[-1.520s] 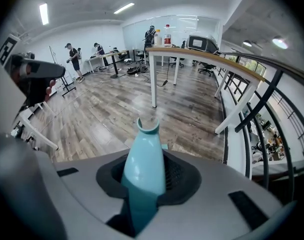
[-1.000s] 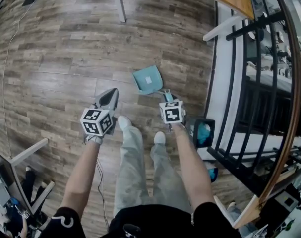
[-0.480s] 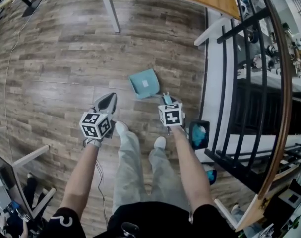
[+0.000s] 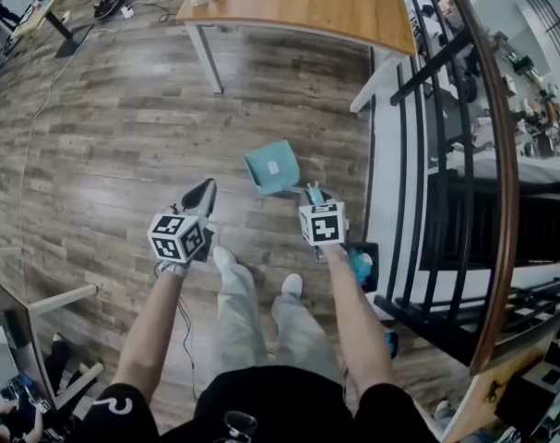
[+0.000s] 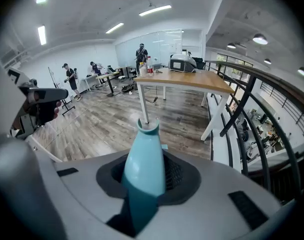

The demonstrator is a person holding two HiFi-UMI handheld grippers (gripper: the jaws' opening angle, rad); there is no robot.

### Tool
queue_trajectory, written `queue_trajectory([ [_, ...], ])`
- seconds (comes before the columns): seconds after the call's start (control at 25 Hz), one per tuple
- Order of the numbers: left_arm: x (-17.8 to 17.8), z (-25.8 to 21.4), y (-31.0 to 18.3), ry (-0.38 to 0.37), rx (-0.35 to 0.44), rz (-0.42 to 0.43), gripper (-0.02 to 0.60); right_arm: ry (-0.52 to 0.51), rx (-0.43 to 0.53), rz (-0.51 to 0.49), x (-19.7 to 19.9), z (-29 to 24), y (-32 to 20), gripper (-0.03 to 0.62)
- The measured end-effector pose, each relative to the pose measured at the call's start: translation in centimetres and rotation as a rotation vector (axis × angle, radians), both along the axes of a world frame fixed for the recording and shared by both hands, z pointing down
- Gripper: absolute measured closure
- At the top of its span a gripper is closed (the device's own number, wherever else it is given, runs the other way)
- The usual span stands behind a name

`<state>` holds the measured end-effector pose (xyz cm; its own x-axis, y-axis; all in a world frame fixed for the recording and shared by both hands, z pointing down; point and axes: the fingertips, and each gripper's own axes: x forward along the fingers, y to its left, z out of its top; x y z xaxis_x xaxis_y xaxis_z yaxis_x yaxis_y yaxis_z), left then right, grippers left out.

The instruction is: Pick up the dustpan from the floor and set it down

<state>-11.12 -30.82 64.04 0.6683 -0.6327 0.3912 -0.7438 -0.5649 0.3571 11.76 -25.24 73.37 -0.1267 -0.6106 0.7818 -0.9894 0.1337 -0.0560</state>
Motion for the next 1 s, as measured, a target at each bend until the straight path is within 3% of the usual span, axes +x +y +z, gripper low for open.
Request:
queue_trajectory([
  [0.56, 4.5, -12.0, 3.7, 0.002, 0.119, -0.059, 0.583, -0.007, 0.16, -0.053, 7.4, -16.1, 2.9, 0.514],
  [1.0, 7.1, -18.7, 6.6, -0.008, 0.227, -0.071, 0.583, -0.01, 0.269, -0.07, 9.9, -24.4, 4.3, 0.513],
])
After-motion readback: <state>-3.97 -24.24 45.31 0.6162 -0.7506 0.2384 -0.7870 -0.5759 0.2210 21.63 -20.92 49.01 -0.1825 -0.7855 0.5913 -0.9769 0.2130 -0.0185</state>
